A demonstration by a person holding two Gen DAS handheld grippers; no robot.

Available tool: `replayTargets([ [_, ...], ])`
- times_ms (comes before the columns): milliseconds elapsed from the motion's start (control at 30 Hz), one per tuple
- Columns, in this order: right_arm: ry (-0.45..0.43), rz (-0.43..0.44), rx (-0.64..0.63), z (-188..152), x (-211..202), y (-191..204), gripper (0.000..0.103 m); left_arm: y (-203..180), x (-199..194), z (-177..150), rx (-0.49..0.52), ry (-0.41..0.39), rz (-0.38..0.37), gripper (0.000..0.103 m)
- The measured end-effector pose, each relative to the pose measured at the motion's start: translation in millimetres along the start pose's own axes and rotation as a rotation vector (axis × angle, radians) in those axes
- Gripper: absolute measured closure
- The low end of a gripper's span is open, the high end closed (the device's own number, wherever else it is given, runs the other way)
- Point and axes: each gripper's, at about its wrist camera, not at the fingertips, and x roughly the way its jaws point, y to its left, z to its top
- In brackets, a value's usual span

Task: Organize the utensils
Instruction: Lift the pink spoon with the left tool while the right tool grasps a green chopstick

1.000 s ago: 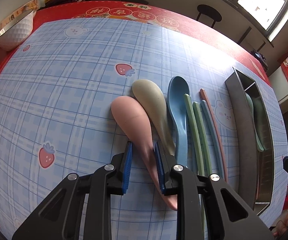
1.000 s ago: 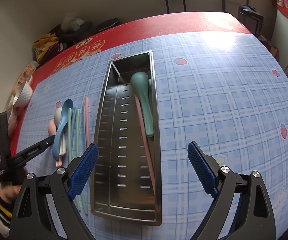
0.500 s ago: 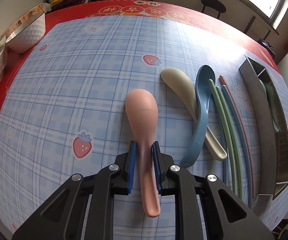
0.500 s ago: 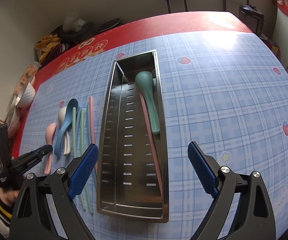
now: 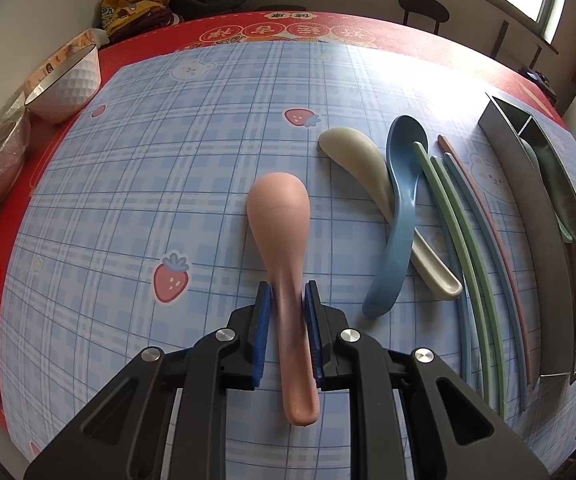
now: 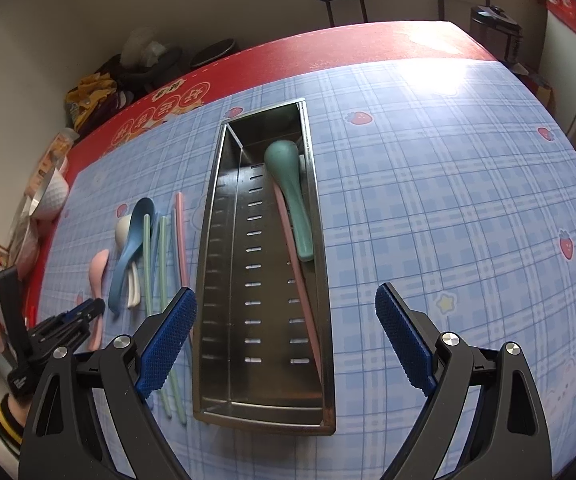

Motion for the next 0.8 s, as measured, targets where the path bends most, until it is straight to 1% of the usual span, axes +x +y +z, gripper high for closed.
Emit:
replayTargets([
  [233,0.000,-0.007,-0.034,-1.7,-0.9,17.2,0.015,-0.3,-3.1,-5.1,0.026,-0.026,-0.030,0.085],
  [367,-0.001,-0.006,-0.070,-3.8,-3.5,29.8,0.015,3.1,-3.1,-5.3,0.036,-0.030,-0.053,0.088],
  [400,-0.003,-0.005,-0.080,-4.6,-4.2,33.5,0.015,4.4,-3.6,-6.0,0.033,-0.029,-0.061,0.089],
  [533,-0.005,0.004,-0.123,-6.7,-6.8,47.4,0.016,17.8,-5.9,-10.0,-0.010,-0.018,-0.112,0.090],
  [700,-0.005,0.020,-0.185,-6.5,-5.7,72.7,0.016,36.1,-16.9,-16.7,-0.049,-0.044,-0.149,0.090],
  [733,-0.004,0.025,-0.203,-6.5,-5.0,79.5,0.019,39.7,-19.9,-17.3,-0.056,-0.051,-0.154,0.090],
  [767,0.004,0.029,-0.222,-6.6,-3.1,86.7,0.027,42.7,-23.6,-18.5,-0.063,-0.059,-0.159,0.090],
  [800,0.011,0.034,-0.242,-7.1,-0.8,94.1,0.028,45.6,-26.9,-19.0,-0.069,-0.066,-0.167,0.090],
])
